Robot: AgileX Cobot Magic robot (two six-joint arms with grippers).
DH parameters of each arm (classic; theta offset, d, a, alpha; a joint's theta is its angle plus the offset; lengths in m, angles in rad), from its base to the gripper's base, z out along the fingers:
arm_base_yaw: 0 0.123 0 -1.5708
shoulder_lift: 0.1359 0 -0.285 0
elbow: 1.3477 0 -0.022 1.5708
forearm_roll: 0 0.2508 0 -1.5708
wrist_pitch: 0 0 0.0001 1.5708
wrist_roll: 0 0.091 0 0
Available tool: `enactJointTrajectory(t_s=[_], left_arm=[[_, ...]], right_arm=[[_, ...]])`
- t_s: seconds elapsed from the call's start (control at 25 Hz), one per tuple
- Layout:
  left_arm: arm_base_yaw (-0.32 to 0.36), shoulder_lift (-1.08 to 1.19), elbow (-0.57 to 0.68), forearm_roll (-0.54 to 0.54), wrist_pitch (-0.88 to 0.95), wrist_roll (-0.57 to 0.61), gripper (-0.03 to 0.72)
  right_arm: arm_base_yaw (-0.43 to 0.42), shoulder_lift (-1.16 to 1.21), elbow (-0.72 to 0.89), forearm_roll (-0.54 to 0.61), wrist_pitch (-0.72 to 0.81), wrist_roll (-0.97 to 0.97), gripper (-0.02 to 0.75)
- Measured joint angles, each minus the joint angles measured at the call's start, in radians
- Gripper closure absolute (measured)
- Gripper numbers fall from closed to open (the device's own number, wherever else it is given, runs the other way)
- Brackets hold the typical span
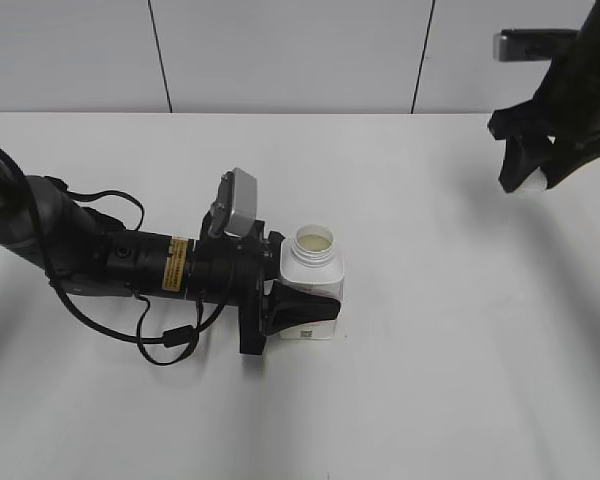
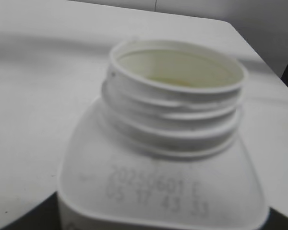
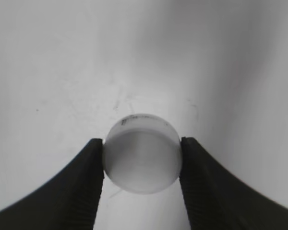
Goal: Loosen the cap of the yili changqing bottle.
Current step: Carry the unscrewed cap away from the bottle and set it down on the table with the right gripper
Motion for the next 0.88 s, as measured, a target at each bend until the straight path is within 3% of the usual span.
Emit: enactJointTrajectory(t_s=[0.28,0.88], left_arm=[[0.000,0.000,0.000,0.002,0.000,0.000,0.300],[0.000,0.000,0.000,0.010,-0.001,0.000,0.300]], right_arm=[[-0.019,0.058,0.129,0.000,-0.145,0.050,0.350],[-0.020,0.161,0.135,0.012,-0.208,0.069,0.350]])
